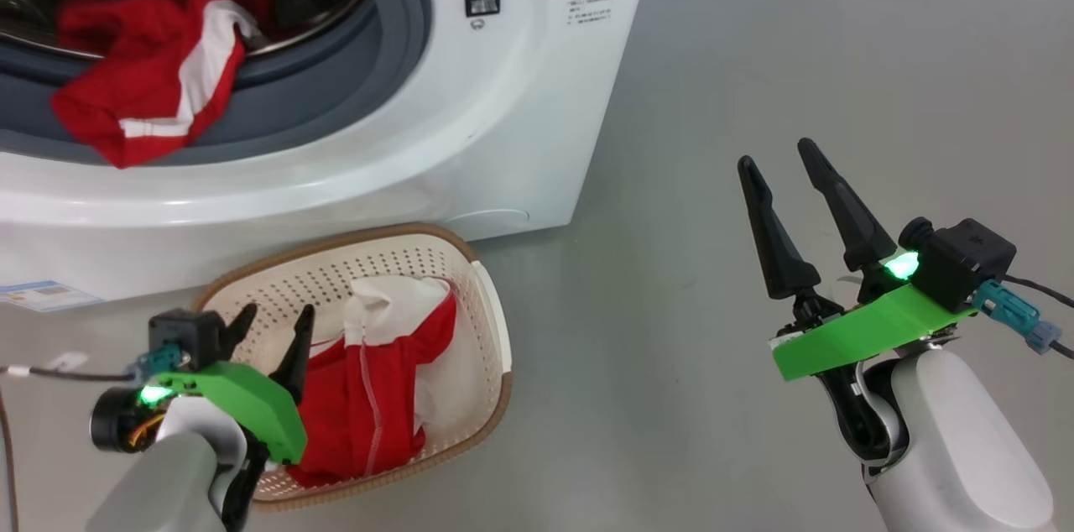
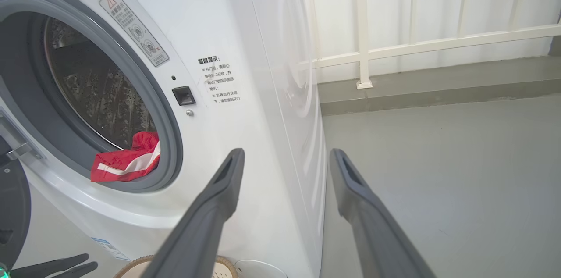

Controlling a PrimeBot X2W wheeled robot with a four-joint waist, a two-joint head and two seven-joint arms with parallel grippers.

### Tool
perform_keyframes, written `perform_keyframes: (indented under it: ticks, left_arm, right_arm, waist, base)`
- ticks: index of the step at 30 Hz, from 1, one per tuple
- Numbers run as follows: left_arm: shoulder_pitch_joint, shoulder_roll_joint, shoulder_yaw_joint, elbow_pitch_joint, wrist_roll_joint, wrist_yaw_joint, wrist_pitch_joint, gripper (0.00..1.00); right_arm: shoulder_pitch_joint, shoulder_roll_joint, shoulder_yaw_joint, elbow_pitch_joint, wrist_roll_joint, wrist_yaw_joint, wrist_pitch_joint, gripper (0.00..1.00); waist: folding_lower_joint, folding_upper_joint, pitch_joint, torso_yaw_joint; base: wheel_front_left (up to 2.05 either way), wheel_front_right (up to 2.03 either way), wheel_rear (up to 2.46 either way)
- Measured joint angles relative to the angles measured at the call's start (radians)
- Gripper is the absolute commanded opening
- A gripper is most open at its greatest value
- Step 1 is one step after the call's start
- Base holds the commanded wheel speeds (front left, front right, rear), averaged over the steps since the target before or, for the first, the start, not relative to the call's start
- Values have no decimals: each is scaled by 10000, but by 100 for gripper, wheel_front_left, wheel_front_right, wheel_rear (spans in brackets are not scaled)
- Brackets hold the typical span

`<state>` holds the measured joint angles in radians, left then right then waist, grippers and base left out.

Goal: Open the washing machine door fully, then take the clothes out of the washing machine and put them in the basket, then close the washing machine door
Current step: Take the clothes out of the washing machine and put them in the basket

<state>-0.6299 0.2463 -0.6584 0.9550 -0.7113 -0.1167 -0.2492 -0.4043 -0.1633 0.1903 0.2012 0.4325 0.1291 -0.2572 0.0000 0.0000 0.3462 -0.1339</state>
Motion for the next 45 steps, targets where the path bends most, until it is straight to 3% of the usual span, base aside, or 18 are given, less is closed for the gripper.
perform_keyframes:
  ticks: [8, 18, 32, 45]
  left_arm:
    - [1290, 128, 1398, -2067, 702, 433, 0, 100]
    - [2573, 244, 2428, -4136, 1290, 876, -2, 100]
    - [4457, 502, 3099, -6713, 1484, 1611, -2, 100]
    - [5840, 750, 3457, -8897, 1482, 2658, 27, 100]
  right_arm:
    - [366, -69, 130, 138, 23, 0, 0, 100]
    - [623, -176, 240, 255, 96, 0, 0, 100]
    - [1231, -291, 387, 504, 165, 0, 0, 100]
    - [1611, -462, 370, 518, 190, 0, 0, 100]
  waist:
    - [0, 0, -632, 234]
    - [0, 0, -1369, 473]
    - [0, 0, -2490, 729]
    - [0, 0, -3070, 826]
  base:
    - [0, 0, 0]
    - [0, 0, 0]
    - [0, 0, 0]
    - [0, 0, 0]
